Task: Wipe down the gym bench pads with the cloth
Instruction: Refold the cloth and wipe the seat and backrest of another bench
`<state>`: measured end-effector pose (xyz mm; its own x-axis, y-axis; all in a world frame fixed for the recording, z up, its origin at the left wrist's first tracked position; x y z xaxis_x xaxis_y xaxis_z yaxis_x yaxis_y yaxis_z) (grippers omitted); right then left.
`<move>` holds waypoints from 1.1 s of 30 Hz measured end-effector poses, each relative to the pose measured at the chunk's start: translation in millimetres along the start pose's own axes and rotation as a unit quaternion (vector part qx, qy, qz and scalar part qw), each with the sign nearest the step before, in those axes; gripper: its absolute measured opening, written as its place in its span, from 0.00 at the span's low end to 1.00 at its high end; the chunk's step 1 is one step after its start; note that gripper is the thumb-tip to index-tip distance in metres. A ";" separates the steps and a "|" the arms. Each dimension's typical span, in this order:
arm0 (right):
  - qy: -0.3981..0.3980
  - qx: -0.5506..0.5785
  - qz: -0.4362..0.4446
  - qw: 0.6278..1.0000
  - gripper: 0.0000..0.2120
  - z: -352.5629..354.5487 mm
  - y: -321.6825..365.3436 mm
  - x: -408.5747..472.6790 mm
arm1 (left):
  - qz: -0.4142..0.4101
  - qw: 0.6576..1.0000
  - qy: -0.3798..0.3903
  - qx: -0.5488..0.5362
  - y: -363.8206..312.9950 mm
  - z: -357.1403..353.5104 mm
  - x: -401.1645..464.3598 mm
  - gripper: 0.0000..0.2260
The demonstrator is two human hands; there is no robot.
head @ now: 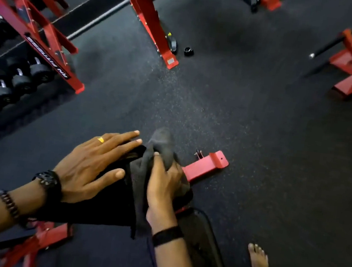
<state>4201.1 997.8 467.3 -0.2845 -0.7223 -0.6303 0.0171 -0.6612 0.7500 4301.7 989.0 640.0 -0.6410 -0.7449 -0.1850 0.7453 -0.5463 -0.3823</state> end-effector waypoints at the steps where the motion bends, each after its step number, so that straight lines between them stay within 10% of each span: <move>1: -0.016 0.002 -0.023 1.000 0.36 -0.8 -13.3 5.9 | -0.001 1.000 0.001 0.001 0.3 0.1 0.9 0.28; 7: 0.012 0.061 -0.199 0.978 0.28 -11.0 -112.2 98.5 | 0.006 1.000 0.000 0.014 1.9 -6.5 4.3 0.26; 15: 0.012 -0.065 0.033 0.997 0.35 14.7 -16.1 -8.1 | 0.018 0.999 -0.008 0.033 0.1 -8.5 5.4 0.23; 21: -0.008 0.017 -0.174 0.985 0.25 15.5 -87.4 58.3 | 0.014 0.999 -0.012 0.038 -1.2 -9.9 5.3 0.23; 26: -0.009 -0.027 0.036 0.999 0.21 19.1 -12.0 0.5 | 0.010 0.999 -0.017 0.037 -3.2 -9.3 7.8 0.23; 33: 0.027 0.001 -0.243 0.970 0.18 4.5 -130.2 117.5 | 0.008 0.999 -0.016 0.045 -2.4 -11.4 8.3 0.23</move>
<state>4161.2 999.9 296.5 -0.2081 -0.3358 -0.9186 -0.1091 -0.9254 0.3630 4292.5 988.5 629.1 -0.6231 -0.7653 -0.1614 0.7702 -0.5645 -0.2968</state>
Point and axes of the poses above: each hand's wrist, its own x-axis towards the middle knuckle, its own z-axis out of the back of the hand, y = z × x, the point moved 5 cm from there along x, towards the middle knuckle, and after that the axes turned 15 degrees about -x, right-handed, at the moved point
